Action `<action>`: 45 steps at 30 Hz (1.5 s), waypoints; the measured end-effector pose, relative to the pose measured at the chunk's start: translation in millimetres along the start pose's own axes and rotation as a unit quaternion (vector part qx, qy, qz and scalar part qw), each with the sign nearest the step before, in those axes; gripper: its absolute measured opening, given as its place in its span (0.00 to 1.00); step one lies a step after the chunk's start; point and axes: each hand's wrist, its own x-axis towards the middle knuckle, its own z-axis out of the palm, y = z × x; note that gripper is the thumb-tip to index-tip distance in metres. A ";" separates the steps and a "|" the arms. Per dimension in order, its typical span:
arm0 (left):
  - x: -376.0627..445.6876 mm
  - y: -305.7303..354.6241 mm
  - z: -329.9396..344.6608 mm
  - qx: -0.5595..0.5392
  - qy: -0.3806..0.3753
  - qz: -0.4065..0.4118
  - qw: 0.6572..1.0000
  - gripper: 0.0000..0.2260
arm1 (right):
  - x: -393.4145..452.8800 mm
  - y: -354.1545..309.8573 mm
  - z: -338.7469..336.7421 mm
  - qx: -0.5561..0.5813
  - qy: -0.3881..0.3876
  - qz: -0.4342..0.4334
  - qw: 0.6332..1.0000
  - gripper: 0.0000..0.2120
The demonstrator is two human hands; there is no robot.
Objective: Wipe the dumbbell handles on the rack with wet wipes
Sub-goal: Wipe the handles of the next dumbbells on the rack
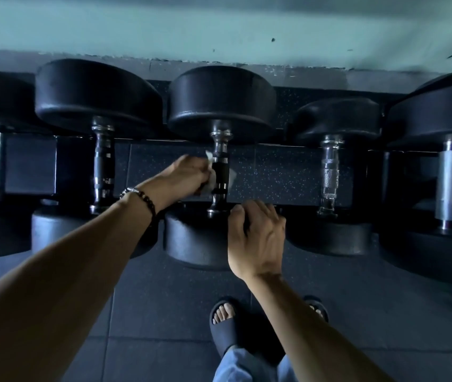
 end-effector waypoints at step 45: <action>-134.1 99.7 198.0 -0.606 0.279 -0.099 0.738 0.07 | 82.7 85.9 -233.0 0.190 -0.264 0.106 0.940 0.09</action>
